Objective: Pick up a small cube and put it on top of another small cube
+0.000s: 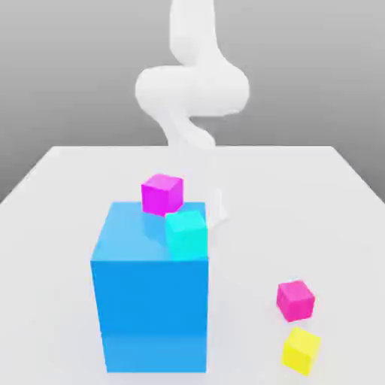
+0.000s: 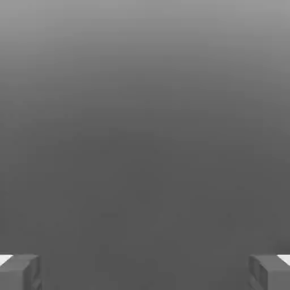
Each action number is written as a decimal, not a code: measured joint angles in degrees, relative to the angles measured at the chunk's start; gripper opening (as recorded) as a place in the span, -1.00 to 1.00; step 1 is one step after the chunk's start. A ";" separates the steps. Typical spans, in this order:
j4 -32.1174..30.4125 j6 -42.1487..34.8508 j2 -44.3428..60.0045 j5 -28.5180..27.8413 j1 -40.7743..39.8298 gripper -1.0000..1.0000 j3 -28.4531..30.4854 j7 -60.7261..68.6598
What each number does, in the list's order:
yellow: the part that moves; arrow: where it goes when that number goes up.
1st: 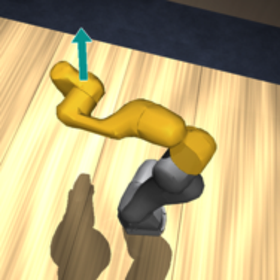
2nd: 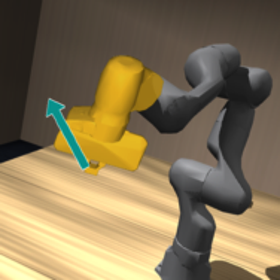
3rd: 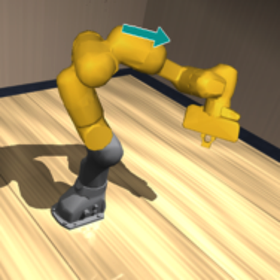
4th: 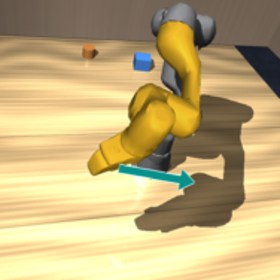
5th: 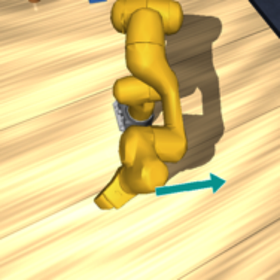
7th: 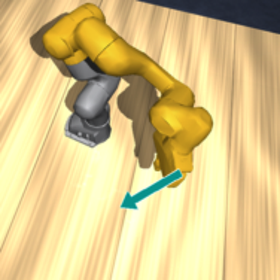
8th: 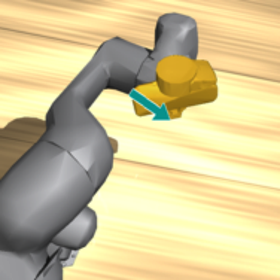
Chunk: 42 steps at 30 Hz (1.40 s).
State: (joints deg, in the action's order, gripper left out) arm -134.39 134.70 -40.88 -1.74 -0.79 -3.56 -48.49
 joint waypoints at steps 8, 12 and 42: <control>-8.82 9.99 17.73 -6.30 -1.69 0.00 -10.72 -9.41; -13.07 14.79 26.28 -9.02 -1.23 0.00 -14.32 -13.71; -20.85 37.65 58.49 -19.89 15.51 -1.00 -6.56 -28.08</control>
State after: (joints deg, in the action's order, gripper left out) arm -155.24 172.35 17.61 -21.63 14.72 -10.12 -76.57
